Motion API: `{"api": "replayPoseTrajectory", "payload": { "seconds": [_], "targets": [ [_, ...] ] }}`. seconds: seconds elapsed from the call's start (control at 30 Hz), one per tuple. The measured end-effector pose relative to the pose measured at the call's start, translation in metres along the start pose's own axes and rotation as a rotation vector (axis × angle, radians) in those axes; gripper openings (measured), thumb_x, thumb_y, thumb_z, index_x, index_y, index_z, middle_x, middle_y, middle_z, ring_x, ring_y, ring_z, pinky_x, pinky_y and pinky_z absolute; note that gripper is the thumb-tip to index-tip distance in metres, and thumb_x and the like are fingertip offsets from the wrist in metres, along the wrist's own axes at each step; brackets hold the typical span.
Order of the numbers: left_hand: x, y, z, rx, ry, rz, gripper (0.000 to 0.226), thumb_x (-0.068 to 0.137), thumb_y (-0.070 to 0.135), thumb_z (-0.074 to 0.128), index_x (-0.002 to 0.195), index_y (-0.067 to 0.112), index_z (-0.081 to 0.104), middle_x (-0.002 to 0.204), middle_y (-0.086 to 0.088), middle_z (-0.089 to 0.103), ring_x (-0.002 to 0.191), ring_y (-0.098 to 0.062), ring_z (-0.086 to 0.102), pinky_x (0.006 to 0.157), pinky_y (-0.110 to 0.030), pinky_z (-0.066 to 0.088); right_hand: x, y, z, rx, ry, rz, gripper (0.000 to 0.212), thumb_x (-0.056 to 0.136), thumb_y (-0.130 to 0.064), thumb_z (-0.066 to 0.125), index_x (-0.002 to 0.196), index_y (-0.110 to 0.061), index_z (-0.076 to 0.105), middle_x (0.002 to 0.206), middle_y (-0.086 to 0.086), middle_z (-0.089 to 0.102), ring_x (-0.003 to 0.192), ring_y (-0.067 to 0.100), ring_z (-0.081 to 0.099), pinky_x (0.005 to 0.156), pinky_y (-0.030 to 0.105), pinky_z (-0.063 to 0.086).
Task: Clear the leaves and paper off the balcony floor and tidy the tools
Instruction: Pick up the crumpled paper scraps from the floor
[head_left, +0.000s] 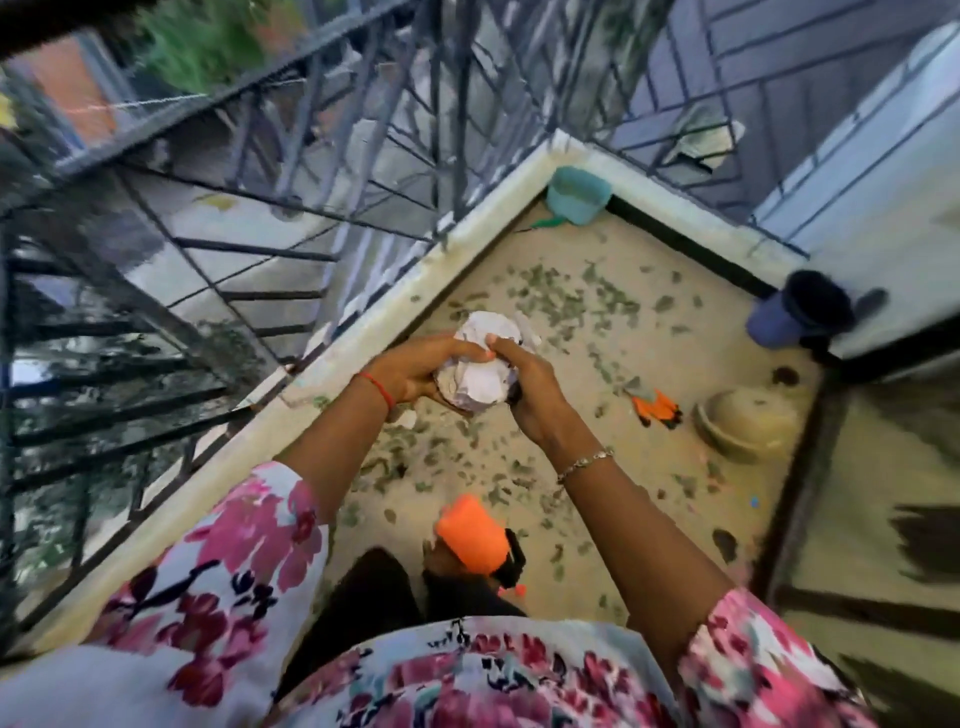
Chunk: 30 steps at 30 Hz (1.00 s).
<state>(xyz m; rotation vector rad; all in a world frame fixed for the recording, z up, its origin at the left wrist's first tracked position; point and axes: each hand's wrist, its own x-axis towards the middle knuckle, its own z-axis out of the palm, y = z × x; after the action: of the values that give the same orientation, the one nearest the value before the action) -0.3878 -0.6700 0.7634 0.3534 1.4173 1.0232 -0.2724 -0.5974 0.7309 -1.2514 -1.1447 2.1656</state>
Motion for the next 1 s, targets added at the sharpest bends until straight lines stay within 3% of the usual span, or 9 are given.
{"api": "replayPoseTrajectory", "payload": {
  "seconds": [0.07,0.13,0.23,0.37,0.43,0.53,0.63,0.73,1.0],
  "targets": [
    [0.022,0.011,0.009,0.053,-0.019,-0.017,0.031,0.087,0.018,0.064,0.118,0.014,0.061,0.11,-0.013,0.068,0.096,-0.031,0.066,0.082,-0.05,0.055,0.01,-0.012,-0.013,0.028,0.056,0.015,0.054,0.082,-0.021,0.07,0.132,-0.009,0.052,0.127,0.014,0.06,0.106,0.03,0.063,0.085,0.042,0.056],
    [0.043,0.023,0.017,0.086,-0.05,-0.028,0.029,0.088,0.019,0.065,0.116,0.017,0.062,0.101,-0.007,0.07,0.084,-0.023,0.07,0.068,-0.042,0.059,0.022,-0.02,-0.024,0.069,0.125,0.025,0.048,0.084,-0.019,0.069,0.128,-0.009,0.055,0.123,0.013,0.062,0.104,0.03,0.064,0.088,0.044,0.054],
    [0.076,0.039,0.024,0.131,-0.092,-0.037,0.03,0.088,0.02,0.065,0.117,0.017,0.061,0.107,-0.01,0.07,0.08,-0.022,0.069,0.056,-0.035,0.059,0.044,-0.031,-0.035,0.15,0.198,0.01,0.033,0.085,-0.014,0.067,0.116,-0.019,0.058,0.12,0.011,0.063,0.106,0.031,0.063,0.092,0.046,0.052],
    [0.119,0.066,0.025,0.199,-0.156,-0.041,0.028,0.087,0.024,0.066,0.114,0.017,0.062,0.101,-0.006,0.07,0.076,-0.02,0.07,0.06,-0.038,0.06,0.074,-0.052,-0.043,0.22,0.298,-0.003,0.018,0.086,-0.013,0.066,0.097,-0.026,0.06,0.113,0.012,0.064,0.106,0.034,0.062,0.093,0.047,0.05],
    [0.141,0.086,0.023,0.238,-0.235,-0.047,0.031,0.086,0.027,0.067,0.116,0.02,0.062,0.106,-0.005,0.07,0.087,-0.022,0.069,0.068,-0.042,0.06,0.091,-0.066,-0.045,0.243,0.325,-0.031,0.018,0.087,-0.012,0.064,0.09,-0.029,0.058,0.106,0.01,0.064,0.103,0.033,0.062,0.093,0.046,0.05],
    [0.172,0.115,0.02,0.283,-0.338,-0.065,0.039,0.085,0.023,0.068,0.123,0.02,0.059,0.113,-0.006,0.068,0.097,-0.024,0.067,0.07,-0.04,0.059,0.117,-0.089,-0.043,0.288,0.399,-0.037,0.018,0.087,-0.014,0.065,0.103,-0.023,0.063,0.107,0.009,0.067,0.097,0.029,0.064,0.091,0.046,0.051],
    [0.207,0.142,0.02,0.32,-0.407,-0.086,0.042,0.086,0.017,0.067,0.126,0.017,0.057,0.117,-0.009,0.066,0.103,-0.028,0.065,0.076,-0.043,0.058,0.142,-0.109,-0.042,0.324,0.49,-0.043,0.037,0.086,-0.016,0.066,0.123,-0.014,0.058,0.116,0.01,0.065,0.096,0.024,0.065,0.088,0.043,0.054],
    [0.24,0.163,0.029,0.395,-0.47,-0.099,0.04,0.086,0.014,0.066,0.125,0.013,0.058,0.12,-0.012,0.065,0.106,-0.031,0.063,0.081,-0.047,0.056,0.16,-0.12,-0.048,0.398,0.558,-0.084,0.018,0.087,-0.012,0.064,0.098,-0.026,0.062,0.098,0.001,0.067,0.088,0.021,0.064,0.087,0.041,0.052],
    [0.325,0.184,0.084,0.506,-0.543,-0.207,0.031,0.083,0.018,0.071,0.113,0.02,0.062,0.109,-0.007,0.069,0.095,-0.027,0.068,0.073,-0.046,0.059,0.21,-0.141,-0.108,0.546,0.765,-0.065,0.014,0.084,-0.01,0.067,0.093,-0.02,0.063,0.094,0.006,0.067,0.077,0.017,0.064,0.069,0.031,0.054]
  ]
}}
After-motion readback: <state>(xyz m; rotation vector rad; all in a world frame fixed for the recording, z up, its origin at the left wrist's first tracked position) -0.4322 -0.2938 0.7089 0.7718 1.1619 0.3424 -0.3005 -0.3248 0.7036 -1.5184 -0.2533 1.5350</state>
